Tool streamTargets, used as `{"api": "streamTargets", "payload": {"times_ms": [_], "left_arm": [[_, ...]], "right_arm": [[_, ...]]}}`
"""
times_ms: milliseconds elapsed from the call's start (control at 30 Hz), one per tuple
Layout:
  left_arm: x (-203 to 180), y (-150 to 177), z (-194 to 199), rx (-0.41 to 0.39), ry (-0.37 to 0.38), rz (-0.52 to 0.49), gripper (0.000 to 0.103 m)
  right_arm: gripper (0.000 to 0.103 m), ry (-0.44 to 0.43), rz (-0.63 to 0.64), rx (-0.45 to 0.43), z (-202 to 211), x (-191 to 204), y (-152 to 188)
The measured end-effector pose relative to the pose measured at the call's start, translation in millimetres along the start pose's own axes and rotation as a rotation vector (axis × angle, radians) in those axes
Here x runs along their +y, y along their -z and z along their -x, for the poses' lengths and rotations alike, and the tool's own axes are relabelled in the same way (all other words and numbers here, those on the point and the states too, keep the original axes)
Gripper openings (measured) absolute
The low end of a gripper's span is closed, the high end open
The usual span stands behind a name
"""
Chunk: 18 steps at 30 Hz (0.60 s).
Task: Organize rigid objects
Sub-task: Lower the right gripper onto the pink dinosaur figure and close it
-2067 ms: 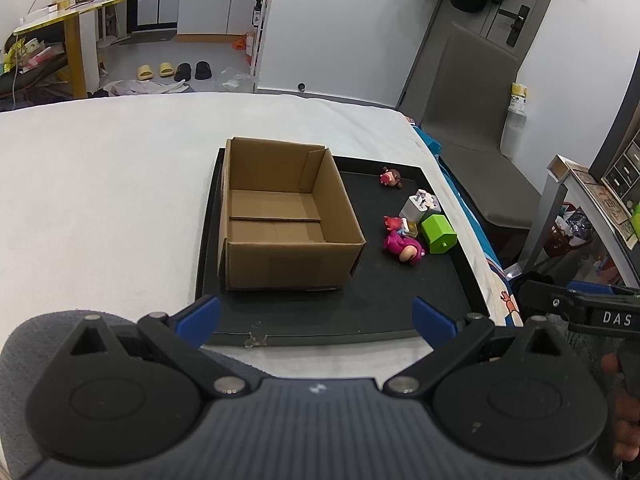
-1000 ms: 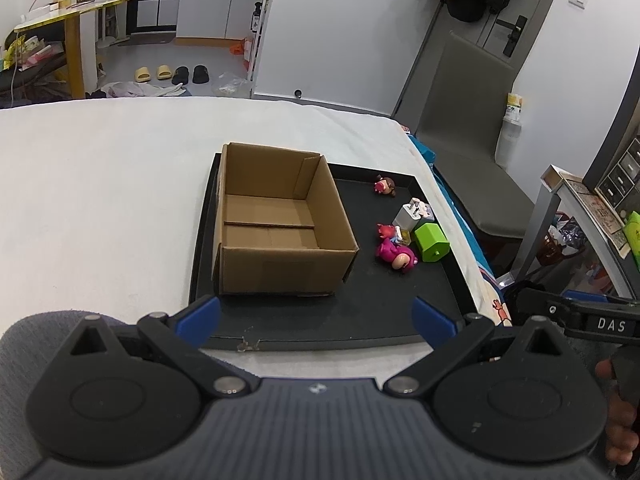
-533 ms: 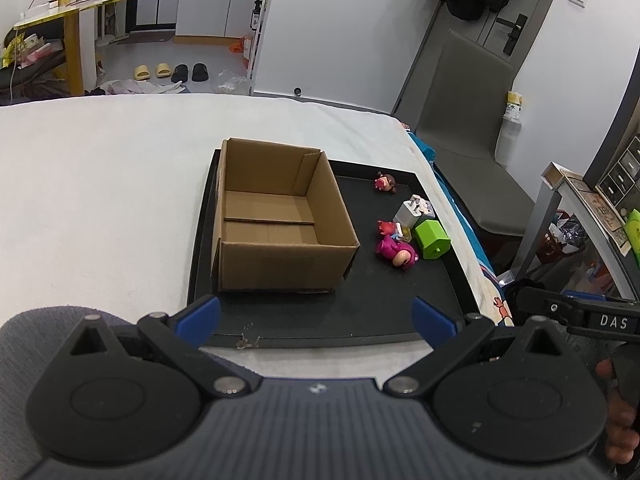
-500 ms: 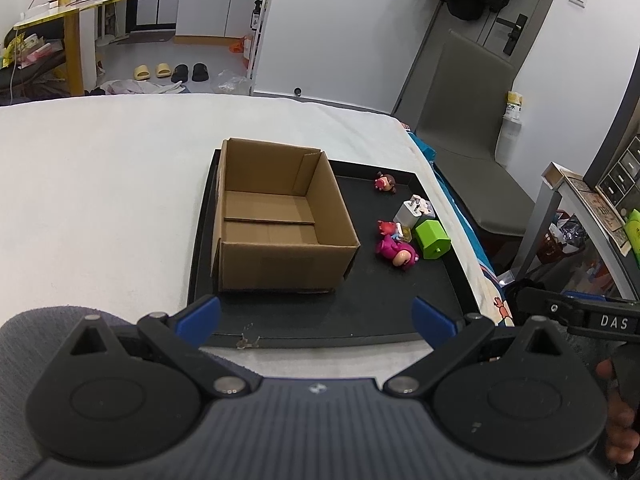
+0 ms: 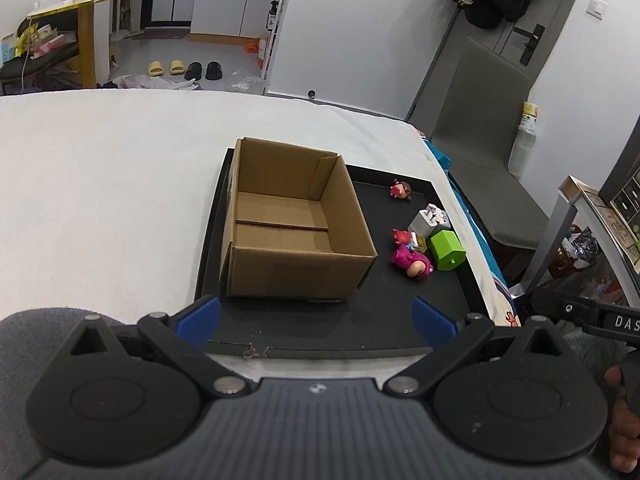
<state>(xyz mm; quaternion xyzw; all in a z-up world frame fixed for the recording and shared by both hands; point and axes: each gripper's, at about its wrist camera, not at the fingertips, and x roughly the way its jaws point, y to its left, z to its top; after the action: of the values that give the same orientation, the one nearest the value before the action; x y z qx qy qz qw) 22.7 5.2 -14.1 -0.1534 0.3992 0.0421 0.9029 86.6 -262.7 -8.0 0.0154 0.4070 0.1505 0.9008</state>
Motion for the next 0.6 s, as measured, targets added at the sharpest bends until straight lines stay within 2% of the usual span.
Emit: {"api": "streamTargets", "payload": {"times_ms": [400,600], "left_arm": [[21,-24,-21,0.009,-0.044,0.06,0.1],[26,-42,-30,0.013,-0.065,0.072,0.099]], "right_arm": [[0.102,-0.032,-0.083,0.081,-34,-23,-25],[0.095,-0.065,-0.148,0.109,-51,-36,-45]]}}
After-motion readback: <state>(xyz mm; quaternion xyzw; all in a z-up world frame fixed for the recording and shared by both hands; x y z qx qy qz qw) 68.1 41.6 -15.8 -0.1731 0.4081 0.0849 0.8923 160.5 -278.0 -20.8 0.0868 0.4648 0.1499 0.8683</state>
